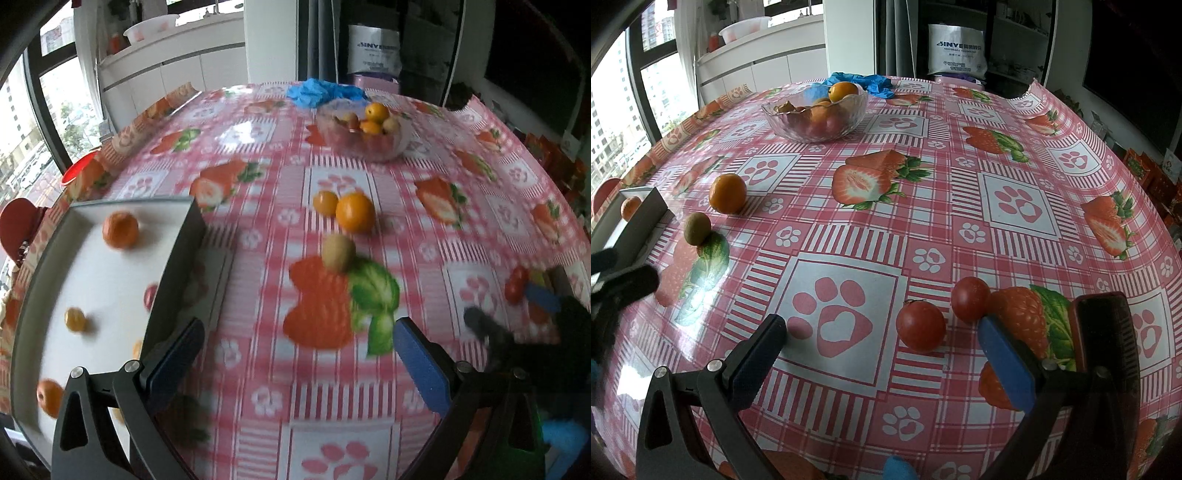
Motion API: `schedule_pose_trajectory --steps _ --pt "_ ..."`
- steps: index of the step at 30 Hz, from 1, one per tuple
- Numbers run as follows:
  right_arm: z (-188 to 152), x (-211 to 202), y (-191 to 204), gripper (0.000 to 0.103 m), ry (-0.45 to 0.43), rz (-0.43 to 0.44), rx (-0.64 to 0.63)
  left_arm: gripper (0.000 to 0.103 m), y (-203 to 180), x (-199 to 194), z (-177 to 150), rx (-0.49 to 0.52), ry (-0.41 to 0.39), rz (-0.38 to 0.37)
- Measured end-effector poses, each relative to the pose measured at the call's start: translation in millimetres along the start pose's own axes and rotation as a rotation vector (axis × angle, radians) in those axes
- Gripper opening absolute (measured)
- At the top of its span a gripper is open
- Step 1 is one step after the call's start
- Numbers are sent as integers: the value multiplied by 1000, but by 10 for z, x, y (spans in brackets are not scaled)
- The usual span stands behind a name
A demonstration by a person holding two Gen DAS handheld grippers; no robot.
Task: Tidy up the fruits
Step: 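Grasp the brown kiwi with the left gripper while the right gripper grasps a red cherry tomato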
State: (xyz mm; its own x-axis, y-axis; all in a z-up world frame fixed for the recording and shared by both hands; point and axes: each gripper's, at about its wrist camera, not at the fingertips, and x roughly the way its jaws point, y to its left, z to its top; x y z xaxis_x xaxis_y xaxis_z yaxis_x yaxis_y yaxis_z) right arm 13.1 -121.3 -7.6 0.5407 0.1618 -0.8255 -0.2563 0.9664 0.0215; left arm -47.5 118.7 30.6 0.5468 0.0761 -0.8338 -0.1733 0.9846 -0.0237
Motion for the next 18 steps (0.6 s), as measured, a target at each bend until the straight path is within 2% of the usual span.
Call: schedule_pose_trajectory --steps 5,8,12,14,16,18 --pt "0 0 -2 103 0 0 0 102 -99 183 174 4 4 -9" --pt "-1 1 -3 103 0 0 0 86 -204 303 228 47 18 -6" --pt "0 1 0 103 0 0 0 85 -253 455 273 52 40 -7" --pt "0 0 -2 103 0 0 0 76 -247 501 306 43 47 -19" --pt "1 -1 -2 103 0 0 0 76 -245 530 348 39 46 -25" --pt "1 -1 2 103 0 0 0 72 -248 551 365 43 46 -25"
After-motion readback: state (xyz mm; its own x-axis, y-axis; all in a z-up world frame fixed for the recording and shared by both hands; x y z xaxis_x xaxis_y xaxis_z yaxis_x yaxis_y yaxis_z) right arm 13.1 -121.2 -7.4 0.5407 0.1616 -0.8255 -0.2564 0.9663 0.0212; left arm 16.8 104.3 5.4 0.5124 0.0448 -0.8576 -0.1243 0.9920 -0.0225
